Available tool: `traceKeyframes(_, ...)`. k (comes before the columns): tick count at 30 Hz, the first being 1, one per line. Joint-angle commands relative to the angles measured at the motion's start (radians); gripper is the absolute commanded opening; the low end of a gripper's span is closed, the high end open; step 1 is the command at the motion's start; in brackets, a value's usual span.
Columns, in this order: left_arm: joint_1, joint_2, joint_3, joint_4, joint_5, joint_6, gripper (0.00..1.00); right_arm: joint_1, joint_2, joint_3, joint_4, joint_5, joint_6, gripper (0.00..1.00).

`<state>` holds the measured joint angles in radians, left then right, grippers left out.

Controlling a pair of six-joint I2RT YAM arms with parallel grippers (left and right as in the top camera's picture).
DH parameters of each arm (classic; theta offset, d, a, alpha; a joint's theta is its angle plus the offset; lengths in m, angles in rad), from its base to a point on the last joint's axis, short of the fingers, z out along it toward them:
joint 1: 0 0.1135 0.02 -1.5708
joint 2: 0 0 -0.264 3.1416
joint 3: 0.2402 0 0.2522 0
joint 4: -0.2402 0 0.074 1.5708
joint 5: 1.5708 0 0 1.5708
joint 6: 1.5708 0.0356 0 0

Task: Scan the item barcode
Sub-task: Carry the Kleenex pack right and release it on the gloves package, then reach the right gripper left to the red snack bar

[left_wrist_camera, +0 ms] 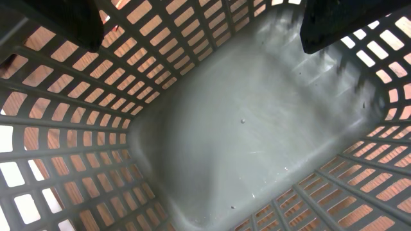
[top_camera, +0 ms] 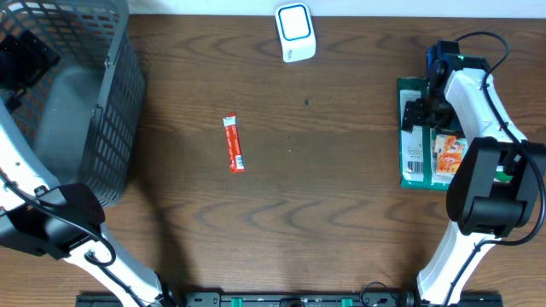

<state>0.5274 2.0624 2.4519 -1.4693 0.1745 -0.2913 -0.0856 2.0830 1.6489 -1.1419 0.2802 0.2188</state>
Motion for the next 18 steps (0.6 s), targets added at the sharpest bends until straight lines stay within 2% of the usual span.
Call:
traceKeyframes(1,0.000,-0.022,0.017,-0.003,-0.003,-0.001,0.98,0.000,-0.001,-0.003,-0.009,-0.003,0.005,0.99)
traceKeyframes(2,0.000,-0.022,0.017,-0.003,-0.003,-0.001,0.98,-0.001,-0.001,-0.003,-0.013,-0.008,0.005,0.99)
traceKeyframes(3,0.000,-0.022,0.017,-0.003,-0.003,-0.001,0.98,0.000,-0.001,-0.003,-0.020,-0.023,-0.001,0.81)
traceKeyframes(4,0.000,-0.022,0.017,-0.003,-0.003,-0.001,0.98,0.000,-0.001,-0.003,-0.022,-0.038,-0.020,0.33)
traceKeyframes(5,0.000,-0.022,0.017,-0.004,-0.003,-0.001,0.98,0.000,-0.001,-0.003,-0.024,-0.048,-0.035,0.04)
traceKeyframes(6,0.000,-0.022,0.017,-0.003,-0.003,-0.001,0.98,0.000,-0.001,-0.003,-0.026,-0.050,-0.032,0.01)
traceKeyframes(7,0.000,-0.022,0.017,-0.004,-0.003,-0.001,0.98,-0.001,-0.001,-0.003,-0.028,-0.050,-0.033,0.07)
traceKeyframes(8,0.000,-0.022,0.017,-0.003,-0.003,-0.001,0.98,-0.001,-0.001,-0.003,-0.028,-0.050,-0.033,0.38)
traceKeyframes(9,0.000,-0.022,0.017,-0.003,-0.003,-0.001,0.98,-0.001,-0.001,-0.003,-0.028,-0.050,-0.033,0.99)
traceKeyframes(14,0.000,-0.022,0.017,-0.004,-0.003,-0.001,0.98,0.000,-0.001,-0.003,-0.030,-0.050,-0.033,0.99)
traceKeyframes(15,0.000,-0.022,0.017,-0.003,-0.003,-0.001,0.98,0.000,-0.001,-0.003,-0.034,-0.050,-0.033,0.92)
traceKeyframes(16,0.000,-0.022,0.017,-0.003,-0.003,-0.001,0.98,0.000,-0.001,-0.003,-0.040,-0.050,-0.033,0.65)
traceKeyframes(17,0.000,-0.022,0.017,-0.003,-0.003,-0.001,0.98,0.000,-0.001,-0.003,-0.045,-0.050,-0.033,0.50)
traceKeyframes(18,0.000,-0.022,0.017,-0.003,-0.003,-0.001,0.97,-0.001,-0.001,-0.003,-0.051,-0.050,-0.033,0.58)
